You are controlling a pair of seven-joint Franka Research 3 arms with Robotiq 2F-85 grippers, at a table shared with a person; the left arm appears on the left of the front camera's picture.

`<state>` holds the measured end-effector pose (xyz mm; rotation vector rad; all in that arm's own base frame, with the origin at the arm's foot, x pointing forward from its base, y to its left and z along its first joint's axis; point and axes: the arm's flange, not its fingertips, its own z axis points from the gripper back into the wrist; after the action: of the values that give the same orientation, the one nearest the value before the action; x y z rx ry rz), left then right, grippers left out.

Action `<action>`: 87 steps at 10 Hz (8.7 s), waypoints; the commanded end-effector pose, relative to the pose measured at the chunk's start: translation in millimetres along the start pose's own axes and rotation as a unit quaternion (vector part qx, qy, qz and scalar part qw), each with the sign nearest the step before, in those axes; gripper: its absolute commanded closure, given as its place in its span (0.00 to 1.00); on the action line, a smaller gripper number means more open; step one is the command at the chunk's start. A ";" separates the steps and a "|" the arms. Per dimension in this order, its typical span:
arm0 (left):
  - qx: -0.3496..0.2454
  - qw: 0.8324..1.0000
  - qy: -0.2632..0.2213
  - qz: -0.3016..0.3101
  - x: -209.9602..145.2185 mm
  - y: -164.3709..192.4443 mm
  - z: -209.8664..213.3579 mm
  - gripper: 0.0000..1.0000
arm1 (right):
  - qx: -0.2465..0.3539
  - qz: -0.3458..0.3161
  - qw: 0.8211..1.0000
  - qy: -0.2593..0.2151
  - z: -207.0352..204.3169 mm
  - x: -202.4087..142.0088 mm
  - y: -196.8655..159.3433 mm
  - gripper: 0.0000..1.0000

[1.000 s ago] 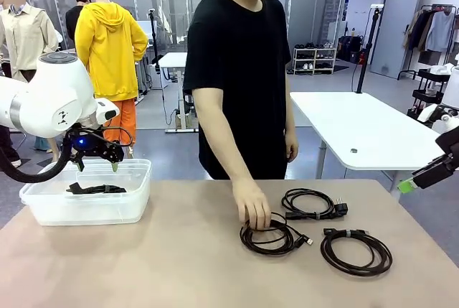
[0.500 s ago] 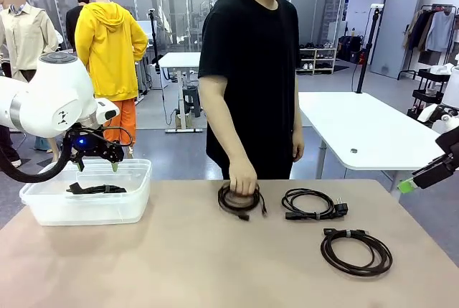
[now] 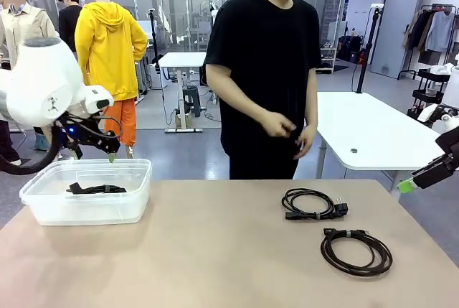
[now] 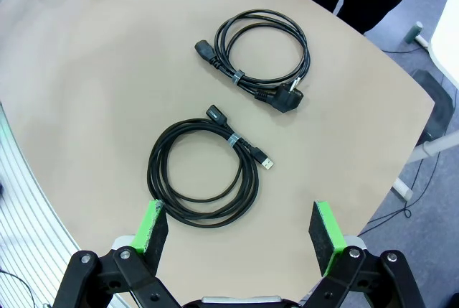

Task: Organize and store the cables.
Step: Place the Power Cable into the Organizing box.

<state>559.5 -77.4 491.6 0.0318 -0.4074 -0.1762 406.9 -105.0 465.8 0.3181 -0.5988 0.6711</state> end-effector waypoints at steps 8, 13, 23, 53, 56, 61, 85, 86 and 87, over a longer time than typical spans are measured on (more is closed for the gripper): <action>-0.179 0.930 -0.139 -0.289 -228.4 143.9 96.9 0.00 | -0.002 0.001 1.000 0.005 1.4 2.0 -1.3 0.00; -0.172 0.928 -0.152 -0.293 -238.4 155.3 97.2 0.00 | -0.002 0.001 1.000 0.005 1.4 2.0 -1.3 0.00; -0.172 0.928 -0.152 -0.293 -238.4 155.3 97.2 0.00 | -0.002 0.001 1.000 0.005 1.4 2.0 -1.3 0.00; -0.172 0.928 -0.152 -0.293 -238.4 155.3 97.2 0.00 | 0.064 0.281 0.913 0.287 -301.0 130.7 -8.9 0.00; -0.172 0.928 -0.152 -0.293 -238.4 155.3 97.2 0.00 | 0.066 0.279 0.913 0.292 -306.3 131.2 -9.8 0.84; -0.172 0.928 -0.152 -0.293 -238.4 155.3 97.2 0.00 | 0.063 0.280 0.912 0.292 -299.0 137.6 -4.9 1.00; -0.172 0.928 -0.152 -0.293 -238.4 155.3 97.2 0.00 | 0.064 0.274 0.908 0.311 -344.2 209.9 298.5 0.54; -0.170 0.929 -0.151 -0.292 -239.0 155.3 97.4 0.00 | 0.071 0.266 0.911 0.306 -336.8 208.6 296.2 0.25; -0.169 0.925 -0.138 -0.311 -232.1 144.3 96.0 0.00 | 0.072 0.260 0.916 0.296 -329.3 206.9 292.4 0.51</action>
<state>331.4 114.6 498.0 -0.2192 -0.6589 -0.8561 487.7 374.6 351.3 0.0443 -0.0274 1.2918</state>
